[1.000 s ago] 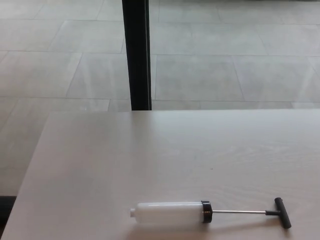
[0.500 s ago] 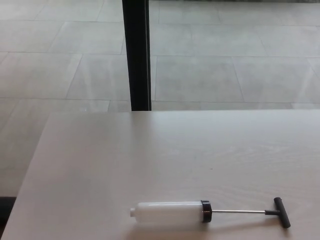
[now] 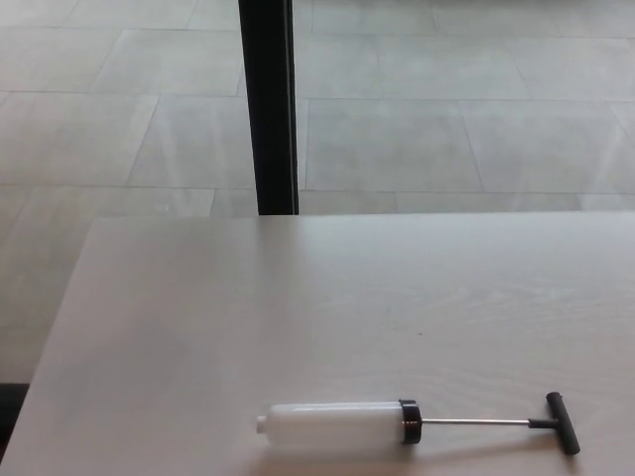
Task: The robot uses its left hand to lift the air pump kept on the middle of the desk and use the right hand to compress the handle
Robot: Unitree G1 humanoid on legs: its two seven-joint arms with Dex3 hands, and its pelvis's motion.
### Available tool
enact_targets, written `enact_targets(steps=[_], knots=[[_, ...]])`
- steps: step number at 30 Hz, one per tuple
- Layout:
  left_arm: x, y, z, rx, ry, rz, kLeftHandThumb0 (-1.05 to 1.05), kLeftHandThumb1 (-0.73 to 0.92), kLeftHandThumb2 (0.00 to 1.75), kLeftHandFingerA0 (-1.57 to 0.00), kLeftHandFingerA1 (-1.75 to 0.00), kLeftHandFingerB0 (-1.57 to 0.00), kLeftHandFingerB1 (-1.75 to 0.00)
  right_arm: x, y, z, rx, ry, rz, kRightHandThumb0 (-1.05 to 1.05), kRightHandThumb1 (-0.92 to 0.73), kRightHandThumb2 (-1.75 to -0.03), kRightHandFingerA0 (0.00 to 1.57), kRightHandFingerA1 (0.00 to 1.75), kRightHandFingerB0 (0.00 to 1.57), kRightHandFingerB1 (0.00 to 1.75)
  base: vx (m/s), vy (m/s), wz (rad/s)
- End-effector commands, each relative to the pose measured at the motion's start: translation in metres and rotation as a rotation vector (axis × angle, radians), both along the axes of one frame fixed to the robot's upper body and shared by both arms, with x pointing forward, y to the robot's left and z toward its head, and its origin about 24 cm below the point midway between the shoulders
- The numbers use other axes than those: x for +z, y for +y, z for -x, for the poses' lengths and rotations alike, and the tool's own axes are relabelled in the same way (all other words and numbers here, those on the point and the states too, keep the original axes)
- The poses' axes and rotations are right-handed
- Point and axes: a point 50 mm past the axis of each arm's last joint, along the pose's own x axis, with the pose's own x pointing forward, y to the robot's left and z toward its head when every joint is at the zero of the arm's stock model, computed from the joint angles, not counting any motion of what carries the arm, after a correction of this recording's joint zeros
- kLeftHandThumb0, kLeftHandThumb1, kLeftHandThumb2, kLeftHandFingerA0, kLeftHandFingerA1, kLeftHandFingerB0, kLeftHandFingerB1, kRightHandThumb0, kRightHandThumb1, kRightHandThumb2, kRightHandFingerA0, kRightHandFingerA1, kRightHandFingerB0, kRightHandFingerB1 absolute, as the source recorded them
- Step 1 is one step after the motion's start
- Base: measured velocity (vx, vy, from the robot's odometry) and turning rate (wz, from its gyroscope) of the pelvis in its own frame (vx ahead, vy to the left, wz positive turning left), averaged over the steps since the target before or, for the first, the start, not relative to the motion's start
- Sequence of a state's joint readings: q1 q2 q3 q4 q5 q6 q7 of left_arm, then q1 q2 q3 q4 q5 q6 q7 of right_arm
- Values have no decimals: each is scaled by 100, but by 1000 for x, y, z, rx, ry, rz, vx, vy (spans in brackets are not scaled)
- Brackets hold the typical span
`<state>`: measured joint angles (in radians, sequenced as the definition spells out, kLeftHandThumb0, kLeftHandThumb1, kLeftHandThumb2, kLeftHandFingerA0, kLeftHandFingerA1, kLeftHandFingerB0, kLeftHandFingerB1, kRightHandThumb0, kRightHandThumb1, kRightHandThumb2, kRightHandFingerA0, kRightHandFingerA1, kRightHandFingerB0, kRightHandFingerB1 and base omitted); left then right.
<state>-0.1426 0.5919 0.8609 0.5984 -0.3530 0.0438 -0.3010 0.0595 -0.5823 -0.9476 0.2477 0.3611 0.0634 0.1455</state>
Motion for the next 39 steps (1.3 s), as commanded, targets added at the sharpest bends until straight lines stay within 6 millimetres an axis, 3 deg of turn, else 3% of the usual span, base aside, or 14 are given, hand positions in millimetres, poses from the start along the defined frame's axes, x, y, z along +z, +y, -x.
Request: enact_targets(steps=[1, 3, 4, 6, 7, 9, 10, 15, 27, 28, 29, 31, 34, 39], knots=[[34, -109, -72, -547, -161, -80, -66, 66, 59, -44, -51, -39, -43, 42, 65, -56, 313, -38, 192, -88, -88, -67, 17, 45, 21, 34, 0, 0, 0], [27, -142, -84, -623, -139, -73, -73, 55, 93, -39, -60, -26, -49, 37, 81, -70, 393, -40, 202, -37, -48, -110, 3, 53, 0, 49, 0, 0, 0], [20, -170, -95, -664, -112, -25, -59, 50, 91, -31, -59, -25, -52, 33, 95, -80, 470, -13, 240, -82, -78, -116, 2, 49, 10, 39, 0, 0, 0], [14, -187, -100, -726, -86, -33, -55, 69, 60, -33, -52, -31, -43, 30, 102, -83, 493, 1, 248, -79, -92, -77, 12, 46, 12, 32, 0, 0, 0], [9, -200, -103, -767, -56, -50, -56, 53, 94, -36, -63, -22, -52, 28, 107, -87, 513, 19, 252, -74, -92, -78, 12, 46, 12, 33, 0, 0, 0], [-3, -221, -103, -831, 3, -52, -53, 73, 62, -38, -54, -31, -41, 21, 115, -93, 543, 42, 253, -35, -56, -116, 3, 52, 0, 49, 0, 0, 0], [-10, -234, -103, -857, 17, -20, -49, 71, 61, -44, -60, -33, -44, 16, 117, -95, 563, 55, 244, -80, -92, -75, 17, 48, 15, 33, 0, 0, 0], [-26, -273, -97, -979, 117, -131, -53, 75, 61, -48, -61, -32, -43, -7, 127, -98, 642, 100, 183, -83, -92, -72, 19, 46, 17, 31, 0, 0, 0], [-28, -324, -96, -1290, 290, -597, -76, 68, 60, -50, -60, -40, -43, -27, 135, -104, 679, 135, 129, -80, -92, -73, 21, 46, 19, 32, 0, 0, 0], [-27, -329, -98, -1298, 276, -615, -76, 51, 92, -47, -67, -37, -56, -26, 135, -106, 686, 128, 119, -80, -92, -72, 21, 46, 21, 32, 0, 0, 0], [-28, -336, -99, -1309, 271, -655, -77, 66, 60, -51, -64, -41, -47, -27, 136, -107, 694, 126, 109, -82, -92, -73, 22, 47, 22, 31, 0, 0, 0], [-30, -343, -99, -1310, 270, -711, -76, 51, 94, -49, -68, -35, -55, -28, 138, -109, 698, 125, 109, -82, -92, -72, 22, 47, 23, 31, 0, 0, 0], [-32, -351, -99, -1322, 269, -768, -75, 65, 60, -52, -65, -42, -47, -28, 139, -109, 699, 121, 100, -80, -92, -70, 28, 46, 29, 32, 0, 0, 0], [-32, -355, -100, -1353, 336, -954, -79, 72, 61, -45, -61, -36, -41, -27, 140, -110, 709, 114, 85, -79, -92, -68, 31, 49, 34, 33, 0, 0, 0]])
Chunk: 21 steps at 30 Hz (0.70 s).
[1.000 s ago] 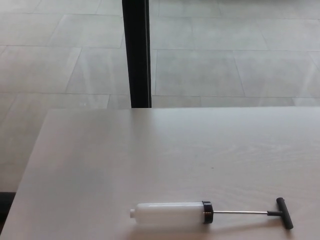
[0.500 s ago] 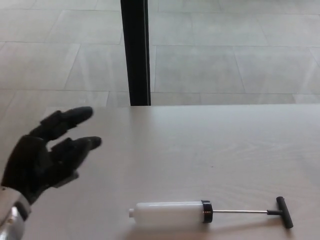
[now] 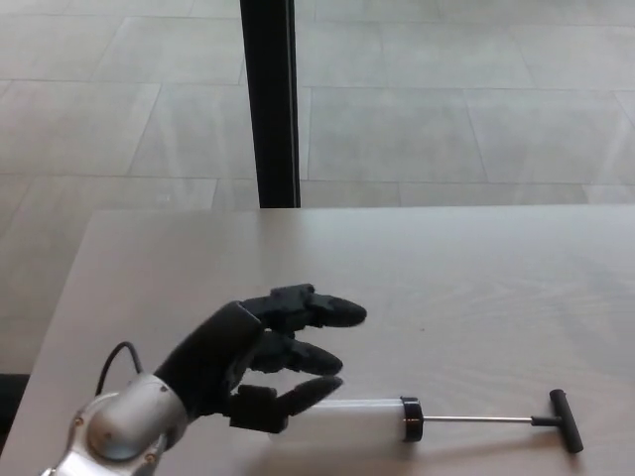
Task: The robot uses its left hand to lift the air pump kept on the middle of the desk and use the right hand to compress the handle
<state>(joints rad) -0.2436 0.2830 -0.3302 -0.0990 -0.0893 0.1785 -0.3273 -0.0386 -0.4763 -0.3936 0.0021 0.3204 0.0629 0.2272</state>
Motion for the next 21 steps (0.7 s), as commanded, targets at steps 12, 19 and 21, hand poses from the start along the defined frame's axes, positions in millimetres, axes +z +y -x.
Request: enact_targets(steps=[12, 19, 21], knots=[[-7, -19, 3, -235, -392, -1171, -103, 53, 83, 0, 0, 0, -8, 0, 9, -6, 38, -27, -40, -77, -90, -68, 36, 47, 40, 34, 0, 0, 0], [-13, -12, 4, -197, -467, -1275, -105, 67, 62, 0, 0, 0, -13, 0, 11, -7, 45, -35, -62, -76, -74, -115, 35, 58, 37, 51, 0, 0, 0], [-14, -11, 3, -193, -477, -1298, -105, 68, 62, 0, 0, 0, -13, 0, 11, -7, 42, -33, -63, -76, -74, -114, 35, 58, 38, 51, 0, 0, 0]])
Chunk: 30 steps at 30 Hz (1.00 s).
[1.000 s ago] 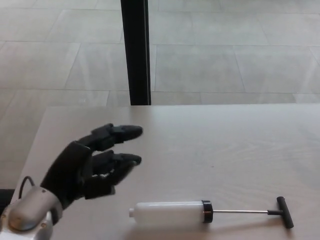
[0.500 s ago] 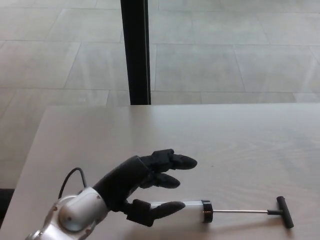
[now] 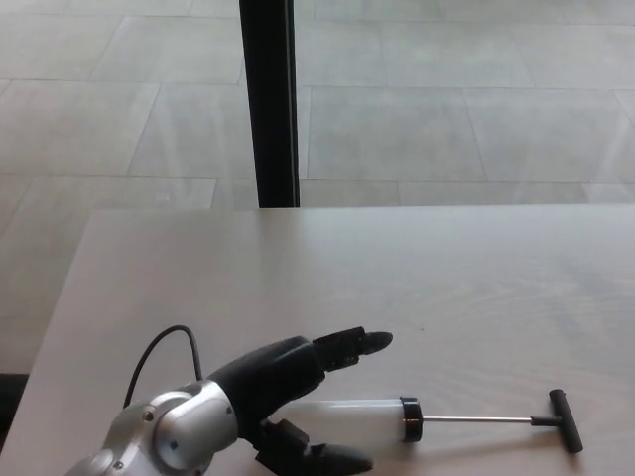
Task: The robot uses its left hand to lift the air pump kept on the middle of the desk and use the right hand to compress the handle
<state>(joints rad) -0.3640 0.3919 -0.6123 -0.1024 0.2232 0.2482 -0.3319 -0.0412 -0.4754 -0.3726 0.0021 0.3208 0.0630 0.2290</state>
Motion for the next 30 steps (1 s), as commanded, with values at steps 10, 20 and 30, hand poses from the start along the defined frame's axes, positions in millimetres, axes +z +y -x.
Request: enact_targets(steps=[10, 20, 30], knots=[[-23, 9, 10, -72, -487, -731, -85, 66, 61, -21, -55, -22, -36, 0, 8, -5, 2, -37, -72, -79, -87, -66, 44, 50, 52, 37, 0, 0, 0], [-26, -2, 7, 30, -601, -570, -62, 66, 60, -58, -77, -55, -50, 0, 10, -7, -7, -47, -80, -79, -87, -66, 45, 50, 55, 38, 0, 0, 0], [-35, -15, 11, 59, -675, -524, -59, 70, 61, -66, -80, -65, -56, -1, 17, -7, 8, -45, -82, -76, -87, -66, 44, 47, 57, 40, 0, 0, 0]])
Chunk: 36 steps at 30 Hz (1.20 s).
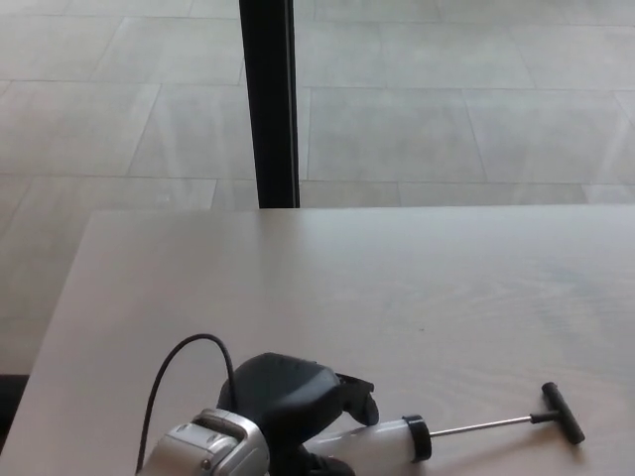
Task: The robot uses its left hand to lift the air pump kept on the middle of the desk and use the right hand to compress the handle
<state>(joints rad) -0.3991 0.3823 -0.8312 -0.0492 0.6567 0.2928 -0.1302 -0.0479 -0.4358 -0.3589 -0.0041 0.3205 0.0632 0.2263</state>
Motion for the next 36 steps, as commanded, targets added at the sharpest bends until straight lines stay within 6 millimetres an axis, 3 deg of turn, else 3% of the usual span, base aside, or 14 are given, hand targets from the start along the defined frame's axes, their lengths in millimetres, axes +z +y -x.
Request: enact_targets(steps=[1, 4, 6, 7, 10, 12, 14, 15, 16, 17, 29, 31, 34, 36], knots=[[-16, 3, 4, 47, -345, -174, -59, 72, 61, -65, -79, -65, -56, 4, 9, -4, -8, -42, -45, -76, -87, -67, 45, 47, 57, 40, 0, 0, 0], [-26, -1, 9, 56, -367, -217, -62, 71, 61, -66, -78, -69, -60, 2, 8, -3, -9, -43, -26, -75, -89, -67, 43, 48, 56, 40, 0, 0, 0], [-30, -2, 12, 58, -355, -239, -66, 55, 93, -66, -82, -69, -71, 1, 7, -3, -1, -49, -29, -77, -89, -68, 41, 50, 57, 40, 0, 0, 0], [-32, -2, 14, 58, -351, -243, -64, 73, 62, -67, -86, -73, -65, 1, 7, -2, -1, -49, -29, -77, -89, -67, 42, 50, 57, 39, 0, 0, 0], [-36, -3, 20, 64, -328, -230, -64, 73, 62, -66, -86, -70, -63, -1, 4, -1, -8, -46, -30, -77, -89, -67, 43, 50, 58, 39, 0, 0, 0], [-42, -4, 23, 123, -263, -268, -72, 58, 99, -50, -81, -36, -59, -2, 3, 0, -25, -35, -5, -77, -91, -68, 43, 50, 57, 38, 0, 0, 0], [-45, -4, 23, 145, -226, -327, -74, 73, 62, -38, -85, -30, -42, -3, 2, 1, -30, -34, -4, -77, -91, -68, 44, 49, 57, 38, 0, 0, 0], [-48, -1, 23, 188, -167, -404, -40, 35, 98, -10, -57, 0, -51, -4, 2, 0, -39, -30, -2, -78, -90, -68, 45, 49, 58, 38, 0, 0, 0], [-48, -1, 23, 189, -168, -405, -40, 35, 98, -10, -57, 0, -51, -4, 2, 0, -39, -30, -2, -78, -90, -68, 45, 49, 58, 38, 0, 0, 0], [-50, 0, 22, 203, -145, -425, -91, 56, 95, 0, -55, -5, -6, -4, 2, 1, -36, -33, -4, -76, -89, -67, 46, 48, 59, 39, 0, 0, 0], [-62, 1, 20, 311, 49, -544, -83, 49, 92, 0, -55, 0, -11, -7, 2, 3, -26, -35, -31, -75, -87, -67, 43, 57, 64, 40, 0, 0, 0], [-63, 0, 20, 312, 85, -536, -77, 47, 89, -32, -69, 0, -14, -7, 1, 4, -29, -33, -48, -74, -86, -66, 42, 59, 65, 41, 0, 0, 0], [-64, -1, 19, 304, 90, -544, -73, 63, 59, -37, -69, 0, -24, -7, 0, 5, -37, -32, -61, -74, -85, -66, 43, 59, 66, 41, 0, 0, 0], [-66, 0, 20, 311, 63, -462, -45, 66, 61, -82, -127, -13, -38, -7, -1, 5, -44, -38, -68, -77, -66, -95, 46, 67, 59, 52, 0, 0, 0]])
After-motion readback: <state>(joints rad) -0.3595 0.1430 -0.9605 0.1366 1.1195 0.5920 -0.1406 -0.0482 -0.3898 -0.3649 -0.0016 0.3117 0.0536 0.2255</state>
